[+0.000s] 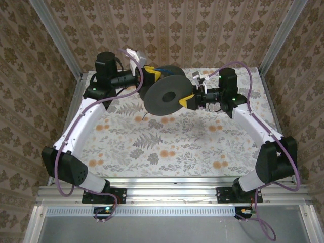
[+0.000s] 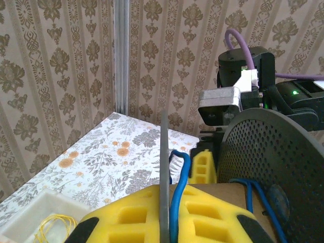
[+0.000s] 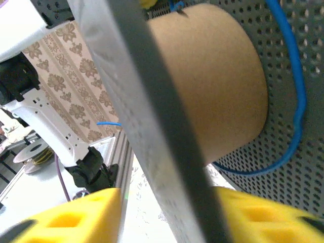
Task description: Wrap the cables
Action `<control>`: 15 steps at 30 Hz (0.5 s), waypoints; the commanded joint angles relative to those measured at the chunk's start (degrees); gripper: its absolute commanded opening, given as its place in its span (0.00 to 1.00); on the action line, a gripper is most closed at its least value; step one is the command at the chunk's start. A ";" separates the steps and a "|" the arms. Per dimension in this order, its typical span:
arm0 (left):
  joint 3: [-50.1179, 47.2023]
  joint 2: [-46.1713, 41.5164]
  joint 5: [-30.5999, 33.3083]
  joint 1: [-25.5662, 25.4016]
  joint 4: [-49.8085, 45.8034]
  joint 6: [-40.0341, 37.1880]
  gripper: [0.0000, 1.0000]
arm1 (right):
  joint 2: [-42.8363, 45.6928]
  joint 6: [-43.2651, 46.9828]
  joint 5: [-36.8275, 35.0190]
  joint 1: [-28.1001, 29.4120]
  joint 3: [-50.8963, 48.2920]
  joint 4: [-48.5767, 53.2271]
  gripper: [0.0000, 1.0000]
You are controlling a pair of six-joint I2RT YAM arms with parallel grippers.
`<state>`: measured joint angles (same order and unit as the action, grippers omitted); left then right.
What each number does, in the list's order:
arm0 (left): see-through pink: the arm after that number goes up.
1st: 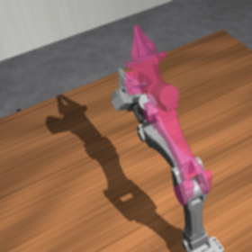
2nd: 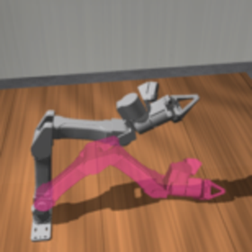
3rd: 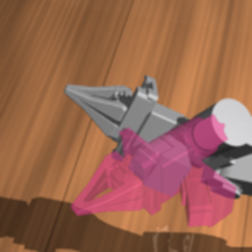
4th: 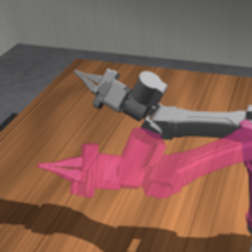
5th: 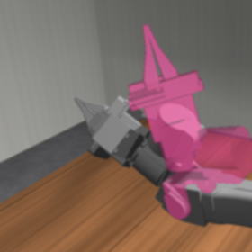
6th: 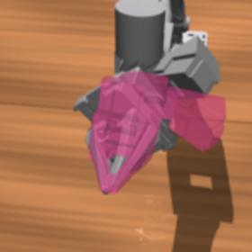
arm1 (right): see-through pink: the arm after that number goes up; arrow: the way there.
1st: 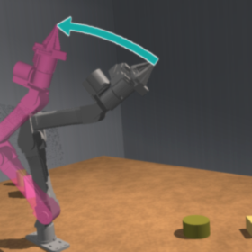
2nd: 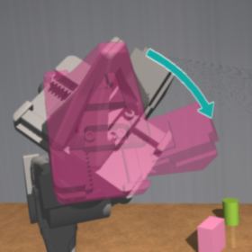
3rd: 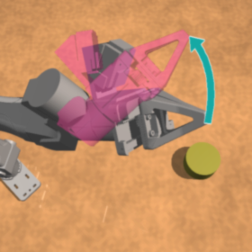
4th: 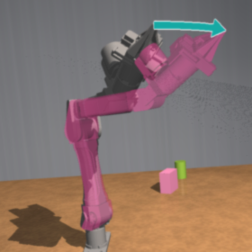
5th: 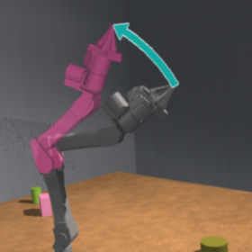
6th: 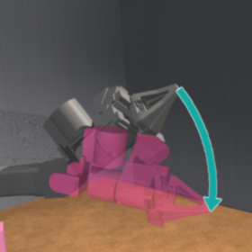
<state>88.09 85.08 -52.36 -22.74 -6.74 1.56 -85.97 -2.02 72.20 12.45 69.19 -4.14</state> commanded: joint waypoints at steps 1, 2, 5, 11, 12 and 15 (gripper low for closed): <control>0.41 -0.21 -2.24 0.59 5.03 2.15 0.00 | 0.45 -0.61 1.27 0.43 1.65 -0.58 0.23; 0.42 -0.09 -2.14 0.67 5.06 2.28 0.00 | 0.52 -0.70 1.27 0.51 1.57 -0.60 0.14; 0.42 0.17 -2.02 0.83 4.56 2.34 0.00 | 0.89 -1.41 1.35 0.48 1.48 -1.04 0.00; -0.33 -1.46 1.28 2.59 0.01 -0.09 0.30 | 1.03 -2.87 2.67 0.47 1.65 -0.69 0.00; -0.39 -2.19 2.43 3.17 -1.06 -0.63 0.38 | 1.00 -2.94 2.88 0.33 1.65 -0.32 0.00; -0.46 -4.62 5.95 5.64 -4.62 -2.53 0.58 | 0.81 -3.09 3.61 0.30 1.66 1.33 0.00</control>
<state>87.68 84.79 -49.45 -18.90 -8.56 1.26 -85.62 -3.51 76.75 13.10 69.47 -3.70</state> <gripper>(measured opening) 0.541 0.094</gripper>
